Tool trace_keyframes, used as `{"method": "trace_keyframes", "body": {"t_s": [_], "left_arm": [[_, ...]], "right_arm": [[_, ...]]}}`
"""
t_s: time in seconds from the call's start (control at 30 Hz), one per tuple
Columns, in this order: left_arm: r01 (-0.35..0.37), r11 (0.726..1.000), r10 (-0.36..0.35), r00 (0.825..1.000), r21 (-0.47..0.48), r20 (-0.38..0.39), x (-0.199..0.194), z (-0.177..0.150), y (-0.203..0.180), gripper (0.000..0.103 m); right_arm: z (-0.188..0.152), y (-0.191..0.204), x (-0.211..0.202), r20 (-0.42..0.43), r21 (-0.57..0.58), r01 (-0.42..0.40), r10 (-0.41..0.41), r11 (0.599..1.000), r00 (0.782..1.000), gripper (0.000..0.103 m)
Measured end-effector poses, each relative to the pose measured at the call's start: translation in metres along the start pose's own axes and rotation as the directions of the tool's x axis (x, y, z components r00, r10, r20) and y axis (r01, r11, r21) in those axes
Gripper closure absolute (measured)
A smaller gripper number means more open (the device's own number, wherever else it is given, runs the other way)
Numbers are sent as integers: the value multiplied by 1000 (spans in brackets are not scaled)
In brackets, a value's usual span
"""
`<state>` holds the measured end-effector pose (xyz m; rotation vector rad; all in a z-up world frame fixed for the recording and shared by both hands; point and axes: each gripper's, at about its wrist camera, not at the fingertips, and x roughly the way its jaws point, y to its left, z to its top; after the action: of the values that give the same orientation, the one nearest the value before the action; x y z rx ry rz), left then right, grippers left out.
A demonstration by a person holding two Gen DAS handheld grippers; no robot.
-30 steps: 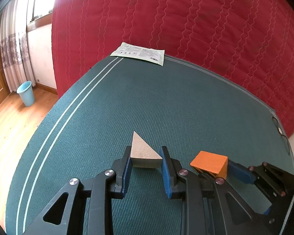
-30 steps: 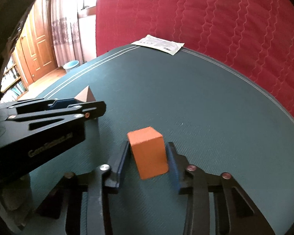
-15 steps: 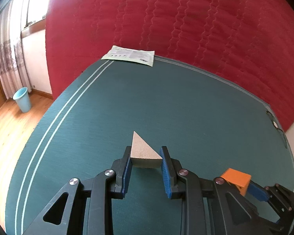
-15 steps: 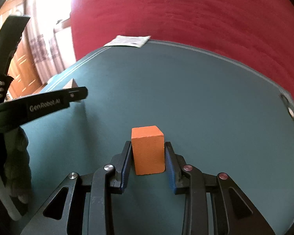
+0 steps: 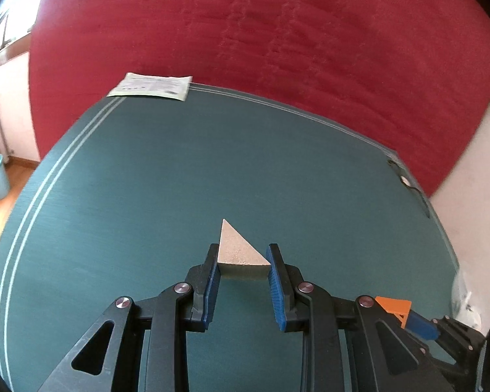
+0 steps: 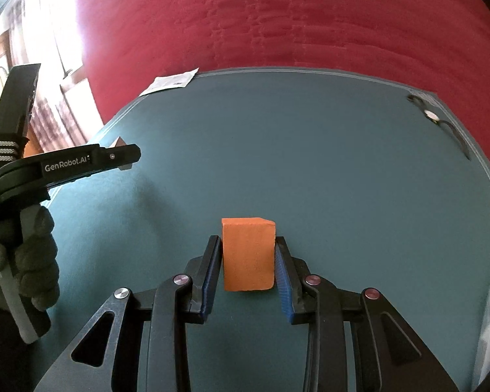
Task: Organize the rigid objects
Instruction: 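Carry the orange block and wooden triangle toward the clear basin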
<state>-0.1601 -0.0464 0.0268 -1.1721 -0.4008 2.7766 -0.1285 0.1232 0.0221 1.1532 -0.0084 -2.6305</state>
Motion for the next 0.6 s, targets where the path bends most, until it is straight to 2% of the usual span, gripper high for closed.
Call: {"method": "trace_keyframes", "body": {"t_s": [0.37, 0.6], "left_arm": [[62, 997, -62, 998, 50, -15, -3, -8, -20, 74], [64, 997, -63, 998, 34, -12, -5, -7, -15, 74]], "right_arm": [[-16, -14, -30, 21, 51, -4, 3, 999, 1000, 70], [-24, -16, -38, 25, 81, -1, -1, 997, 1000, 70]]}}
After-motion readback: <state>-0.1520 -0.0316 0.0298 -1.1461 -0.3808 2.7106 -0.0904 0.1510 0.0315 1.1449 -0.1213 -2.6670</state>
